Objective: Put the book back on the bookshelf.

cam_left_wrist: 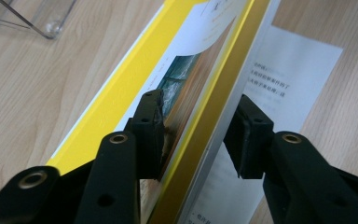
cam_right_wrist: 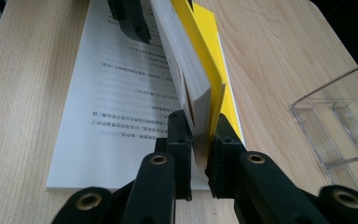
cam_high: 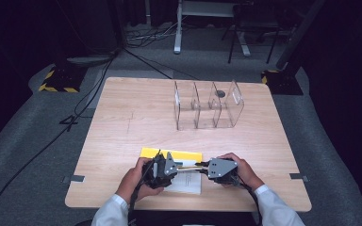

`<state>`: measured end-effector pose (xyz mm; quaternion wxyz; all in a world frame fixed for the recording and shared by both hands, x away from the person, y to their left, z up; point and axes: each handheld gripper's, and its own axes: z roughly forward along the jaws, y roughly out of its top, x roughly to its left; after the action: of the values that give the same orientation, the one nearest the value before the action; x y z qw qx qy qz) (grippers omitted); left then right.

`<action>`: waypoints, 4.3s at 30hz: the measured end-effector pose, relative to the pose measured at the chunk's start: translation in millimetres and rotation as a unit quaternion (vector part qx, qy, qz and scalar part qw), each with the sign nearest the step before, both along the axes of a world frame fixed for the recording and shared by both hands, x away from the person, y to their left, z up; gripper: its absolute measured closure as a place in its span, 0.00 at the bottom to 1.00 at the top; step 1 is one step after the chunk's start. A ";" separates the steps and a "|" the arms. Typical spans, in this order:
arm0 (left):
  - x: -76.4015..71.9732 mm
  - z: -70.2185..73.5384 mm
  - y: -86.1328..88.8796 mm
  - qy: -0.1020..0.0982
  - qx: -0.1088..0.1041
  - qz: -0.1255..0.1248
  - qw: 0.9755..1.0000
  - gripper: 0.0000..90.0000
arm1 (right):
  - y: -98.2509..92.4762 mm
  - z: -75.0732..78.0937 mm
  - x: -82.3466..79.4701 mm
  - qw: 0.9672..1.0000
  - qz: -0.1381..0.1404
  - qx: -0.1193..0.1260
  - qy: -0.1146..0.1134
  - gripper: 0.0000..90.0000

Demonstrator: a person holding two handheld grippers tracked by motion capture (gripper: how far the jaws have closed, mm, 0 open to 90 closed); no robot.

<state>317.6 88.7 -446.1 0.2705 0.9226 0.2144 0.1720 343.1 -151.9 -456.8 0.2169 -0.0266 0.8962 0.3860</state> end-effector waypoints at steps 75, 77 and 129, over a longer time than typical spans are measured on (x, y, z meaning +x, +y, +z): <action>0.0 24.0 -1.7 -0.062 -0.320 -0.039 0.945 0.90 | -35.9 57.8 7.0 0.962 -0.117 0.232 0.082 0.50; 5.0 25.7 -11.2 -0.063 -0.332 -0.045 0.940 0.90 | -44.8 62.0 7.6 0.960 -0.125 0.239 0.077 0.50; -41.9 -6.2 9.4 -0.047 -0.252 0.020 0.966 0.29 | 28.8 45.5 -21.7 0.969 -0.123 0.212 0.019 0.39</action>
<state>275.7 98.0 -452.3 0.5009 0.8109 0.2562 0.1609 321.4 -123.1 -411.3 0.2462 0.1379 0.7943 0.5380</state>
